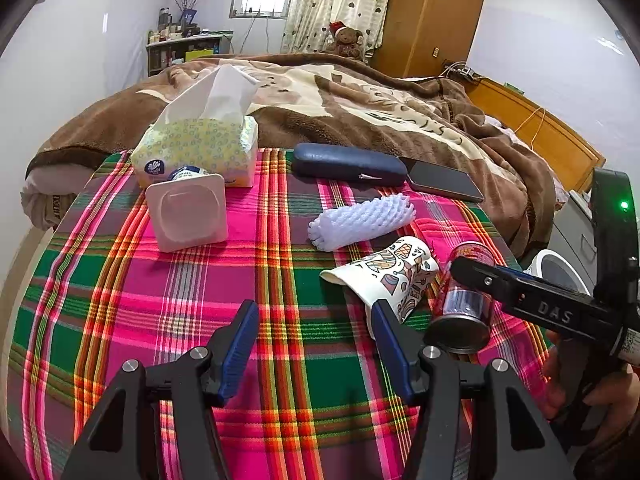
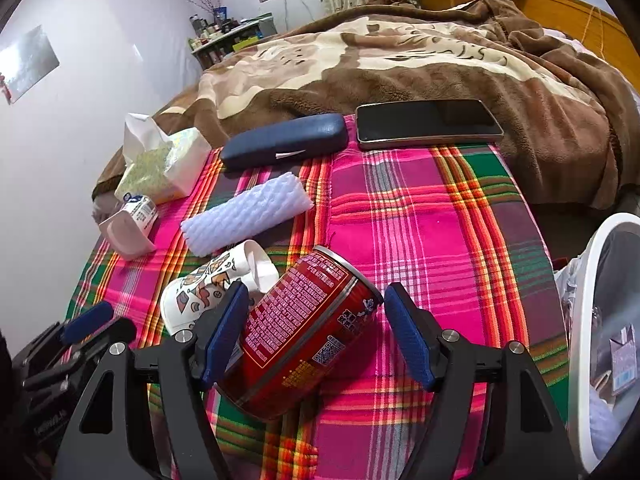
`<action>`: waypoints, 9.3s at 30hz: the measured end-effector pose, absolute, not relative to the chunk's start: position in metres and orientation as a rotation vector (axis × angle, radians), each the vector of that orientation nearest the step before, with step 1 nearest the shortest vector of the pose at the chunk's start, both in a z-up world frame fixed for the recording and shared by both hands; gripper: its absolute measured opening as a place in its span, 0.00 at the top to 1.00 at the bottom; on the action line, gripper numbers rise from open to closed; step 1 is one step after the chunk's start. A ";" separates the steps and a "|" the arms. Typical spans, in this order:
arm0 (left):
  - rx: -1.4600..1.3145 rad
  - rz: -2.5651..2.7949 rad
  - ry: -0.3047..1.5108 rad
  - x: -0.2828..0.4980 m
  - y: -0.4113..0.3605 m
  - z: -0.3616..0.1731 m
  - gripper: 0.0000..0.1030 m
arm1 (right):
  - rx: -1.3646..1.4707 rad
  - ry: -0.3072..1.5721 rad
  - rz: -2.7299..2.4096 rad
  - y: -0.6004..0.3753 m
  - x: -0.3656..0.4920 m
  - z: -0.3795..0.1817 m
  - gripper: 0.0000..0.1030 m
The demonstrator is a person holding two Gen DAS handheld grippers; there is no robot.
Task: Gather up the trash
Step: 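Grasp the red can with the right gripper while the left grasps the paper cup, then carry the red can and paper cup over the white bin and open both grippers, then withdraw both grippers from the bin back over the plaid cloth, then grasp the white yogurt cup with the left gripper while the right grasps the foam sleeve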
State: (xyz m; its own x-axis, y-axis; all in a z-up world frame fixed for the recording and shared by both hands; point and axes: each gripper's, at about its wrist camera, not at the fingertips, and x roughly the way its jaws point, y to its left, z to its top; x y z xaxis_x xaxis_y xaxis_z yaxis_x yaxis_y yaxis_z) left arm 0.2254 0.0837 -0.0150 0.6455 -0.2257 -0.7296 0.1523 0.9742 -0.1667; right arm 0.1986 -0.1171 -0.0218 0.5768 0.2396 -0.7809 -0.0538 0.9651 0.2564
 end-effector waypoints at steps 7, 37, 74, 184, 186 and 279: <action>-0.070 -0.243 0.844 0.237 0.072 -0.013 0.44 | 0.164 1.024 0.245 -0.116 0.195 -0.021 0.30; 0.189 -0.397 0.950 0.282 0.009 -0.044 0.34 | 0.040 1.007 0.121 -0.148 0.162 -0.041 0.48; 0.126 -0.363 0.921 0.247 -0.003 -0.039 0.54 | 0.115 0.927 0.137 -0.160 0.147 -0.038 0.48; 0.030 -0.543 0.794 0.124 -0.153 0.028 0.39 | 0.230 0.808 -0.107 -0.301 0.059 0.009 0.38; 0.020 -0.525 0.785 0.122 -0.143 0.030 0.39 | 0.226 0.807 -0.093 -0.293 0.060 0.009 0.38; -0.113 0.038 0.758 0.326 0.173 -0.023 0.32 | 0.212 1.034 0.253 -0.052 0.299 -0.033 0.37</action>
State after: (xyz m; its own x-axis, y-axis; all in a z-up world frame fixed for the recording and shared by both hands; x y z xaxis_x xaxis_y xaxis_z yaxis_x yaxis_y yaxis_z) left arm 0.3258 0.1730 -0.0231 0.7258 -0.0062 -0.6879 -0.0750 0.9933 -0.0881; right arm 0.2991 -0.0520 -0.0334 0.4864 0.3058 -0.8185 -0.1072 0.9506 0.2915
